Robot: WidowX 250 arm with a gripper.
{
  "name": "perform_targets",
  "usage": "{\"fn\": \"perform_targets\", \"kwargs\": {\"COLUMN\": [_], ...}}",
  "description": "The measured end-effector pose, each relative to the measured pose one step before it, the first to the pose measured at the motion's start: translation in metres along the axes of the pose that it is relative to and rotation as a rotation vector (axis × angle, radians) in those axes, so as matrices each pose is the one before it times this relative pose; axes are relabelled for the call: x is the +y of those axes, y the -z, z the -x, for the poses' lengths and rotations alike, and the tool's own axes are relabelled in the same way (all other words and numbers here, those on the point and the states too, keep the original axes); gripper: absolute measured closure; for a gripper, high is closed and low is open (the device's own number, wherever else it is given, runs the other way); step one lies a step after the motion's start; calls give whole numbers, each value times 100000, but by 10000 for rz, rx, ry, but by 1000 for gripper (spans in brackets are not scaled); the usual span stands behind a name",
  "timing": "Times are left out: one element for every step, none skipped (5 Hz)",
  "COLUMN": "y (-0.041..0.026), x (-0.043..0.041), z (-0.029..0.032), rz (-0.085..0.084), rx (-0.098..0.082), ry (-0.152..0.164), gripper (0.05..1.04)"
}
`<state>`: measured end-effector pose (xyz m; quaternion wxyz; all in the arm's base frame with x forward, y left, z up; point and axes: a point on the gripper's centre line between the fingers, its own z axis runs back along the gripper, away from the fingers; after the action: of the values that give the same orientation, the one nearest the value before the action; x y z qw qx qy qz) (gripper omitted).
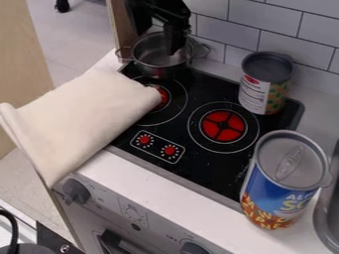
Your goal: Put the can in the bottom side of the right burner
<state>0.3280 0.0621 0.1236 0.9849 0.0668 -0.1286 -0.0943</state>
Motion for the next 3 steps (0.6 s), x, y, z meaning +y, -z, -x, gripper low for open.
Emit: {"fn": "perform_targets", "kwargs": {"y": [845, 24, -617], "x": [-351, -625, -377], "z": [535, -742, -440], "rz": [191, 663, 191], "rx": [277, -613, -652], "ry": [-58, 309, -155], "gripper": [83, 83, 83]}}
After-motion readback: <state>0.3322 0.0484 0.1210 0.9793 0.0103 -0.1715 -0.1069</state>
